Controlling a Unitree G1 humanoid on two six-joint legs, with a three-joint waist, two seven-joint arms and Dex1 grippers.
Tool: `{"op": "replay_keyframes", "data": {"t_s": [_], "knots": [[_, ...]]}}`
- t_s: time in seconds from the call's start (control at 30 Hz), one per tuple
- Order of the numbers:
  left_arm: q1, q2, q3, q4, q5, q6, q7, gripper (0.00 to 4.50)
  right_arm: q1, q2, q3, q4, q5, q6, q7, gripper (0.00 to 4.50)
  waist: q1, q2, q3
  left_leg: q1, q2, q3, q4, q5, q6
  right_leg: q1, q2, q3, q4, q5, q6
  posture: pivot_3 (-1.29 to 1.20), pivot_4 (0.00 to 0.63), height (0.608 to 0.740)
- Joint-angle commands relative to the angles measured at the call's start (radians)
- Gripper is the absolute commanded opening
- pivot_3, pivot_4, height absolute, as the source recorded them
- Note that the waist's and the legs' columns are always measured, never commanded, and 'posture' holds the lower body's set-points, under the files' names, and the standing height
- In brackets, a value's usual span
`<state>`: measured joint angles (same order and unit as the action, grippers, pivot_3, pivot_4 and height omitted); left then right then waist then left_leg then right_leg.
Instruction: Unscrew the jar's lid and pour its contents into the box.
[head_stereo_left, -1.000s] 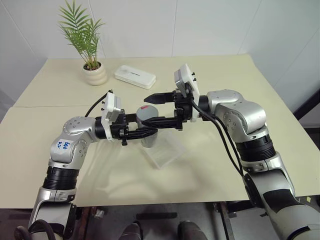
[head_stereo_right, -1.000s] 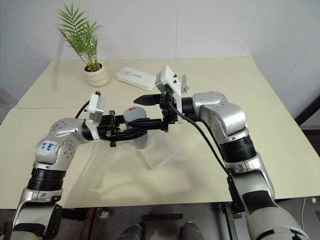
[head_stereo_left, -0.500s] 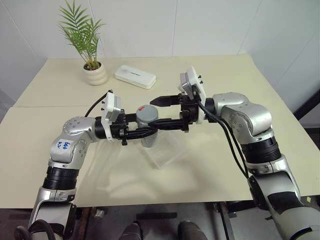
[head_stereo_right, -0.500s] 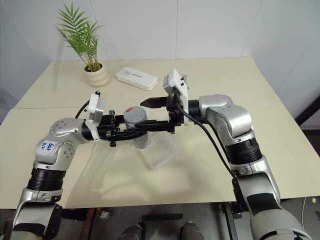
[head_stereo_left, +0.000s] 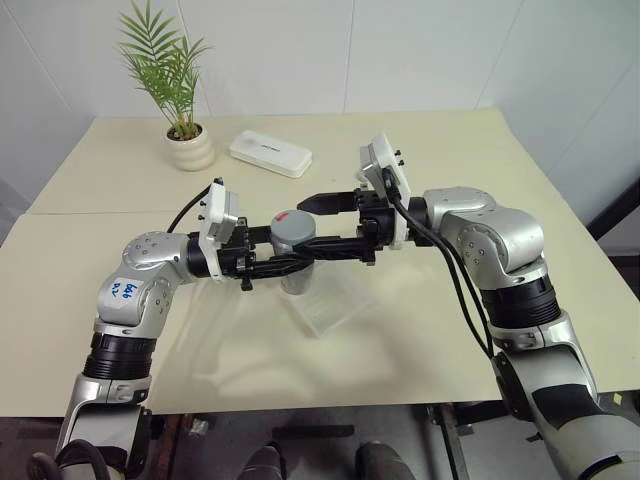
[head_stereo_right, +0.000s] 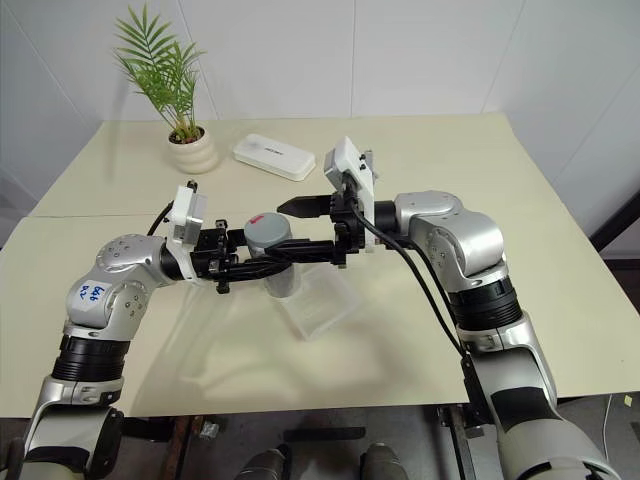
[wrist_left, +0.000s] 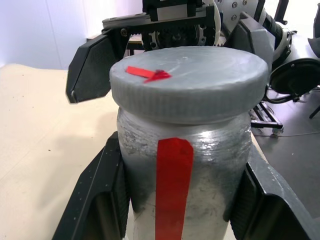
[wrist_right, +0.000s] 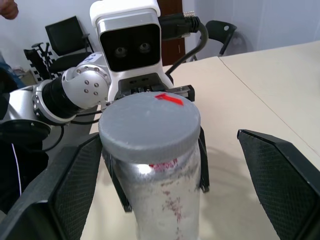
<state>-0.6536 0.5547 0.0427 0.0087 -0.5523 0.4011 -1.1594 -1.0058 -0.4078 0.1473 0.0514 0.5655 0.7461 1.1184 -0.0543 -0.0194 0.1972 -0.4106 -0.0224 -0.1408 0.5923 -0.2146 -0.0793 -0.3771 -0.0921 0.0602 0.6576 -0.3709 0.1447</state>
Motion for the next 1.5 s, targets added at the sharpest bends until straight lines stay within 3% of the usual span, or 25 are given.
{"op": "replay_keyframes", "data": {"t_s": [0.03, 0.6, 0.7, 0.83, 0.93, 1.17, 1.3, 1.5], "knots": [[0.007, 0.012, 0.008, -0.033, -0.008, -0.005, -0.005, 2.05, -0.027, 0.017, -0.019, -0.056, 0.036, 0.000, 0.010, 4.48, -0.001, 0.000, 0.000, 0.000, 0.000, 0.000, 0.000, 0.000, 0.000, 0.000, 0.000, 0.000, 0.000, 0.000, 0.000, 0.00, 0.150, 0.740], [0.006, 0.012, 0.008, -0.032, -0.010, -0.007, -0.003, 2.05, -0.050, 0.050, -0.018, -0.029, 0.030, -0.009, -0.008, 4.48, 0.000, 0.000, 0.000, 0.000, 0.000, 0.000, 0.000, 0.000, 0.000, 0.000, 0.000, 0.000, 0.000, 0.000, 0.000, 0.00, 0.150, 0.740], [0.005, 0.013, 0.008, -0.031, -0.009, -0.008, -0.003, 2.05, -0.048, 0.051, -0.013, -0.028, 0.026, -0.014, -0.005, 3.90, -0.001, 0.000, 0.000, 0.000, 0.000, 0.000, 0.000, 0.000, 0.000, 0.000, 0.000, 0.000, 0.000, 0.000, 0.000, 0.00, 0.150, 0.740], [0.003, 0.014, 0.009, -0.030, -0.009, -0.007, -0.003, 2.05, -0.046, 0.057, -0.011, -0.026, 0.018, -0.026, -0.009, 2.56, -0.001, 0.000, 0.000, 0.000, 0.000, 0.000, 0.000, 0.000, 0.000, 0.000, 0.000, 0.000, 0.000, 0.000, 0.000, 0.00, 0.150, 0.740], [0.001, 0.015, 0.008, -0.029, -0.009, -0.006, -0.002, 2.05, -0.059, 0.074, -0.043, -0.022, 0.043, -0.002, -0.038, 2.52, -0.002, 0.000, 0.000, 0.000, 0.000, 0.000, 0.000, 0.000, 0.000, 0.000, 0.000, 0.000, 0.000, 0.000, 0.000, 0.00, 0.150, 0.740], [0.015, 0.022, 0.013, -0.033, -0.009, -0.005, -0.003, 2.05, -0.125, 0.162, -0.317, -0.050, 0.371, 0.228, -0.235, 2.52, 0.001, 0.002, 0.001, 0.000, 0.000, -0.001, 0.000, 0.000, -0.001, 0.000, 0.000, 0.000, 0.001, 0.000, 0.000, 0.00, 0.150, 0.740], [0.021, 0.024, 0.014, -0.035, -0.012, -0.004, 0.001, 2.05, -0.079, 0.086, -0.301, -0.111, 0.319, 0.204, -0.259, 2.52, 0.002, 0.002, 0.001, 0.000, 0.000, -0.001, -0.001, 0.000, 0.000, 0.000, 0.000, 0.000, -0.001, 0.000, 0.000, 0.00, 0.150, 0.740], [0.021, 0.030, 0.028, -0.028, -0.016, -0.005, 0.010, 2.05, 0.143, -0.102, -0.248, -0.110, 0.073, -0.007, -0.266, 2.52, 0.011, 0.002, 0.002, 0.000, -0.001, 0.000, 0.000, 0.000, 0.001, 0.000, 0.000, 0.000, -0.001, 0.000, 0.000, 0.00, 0.150, 0.740]]}}
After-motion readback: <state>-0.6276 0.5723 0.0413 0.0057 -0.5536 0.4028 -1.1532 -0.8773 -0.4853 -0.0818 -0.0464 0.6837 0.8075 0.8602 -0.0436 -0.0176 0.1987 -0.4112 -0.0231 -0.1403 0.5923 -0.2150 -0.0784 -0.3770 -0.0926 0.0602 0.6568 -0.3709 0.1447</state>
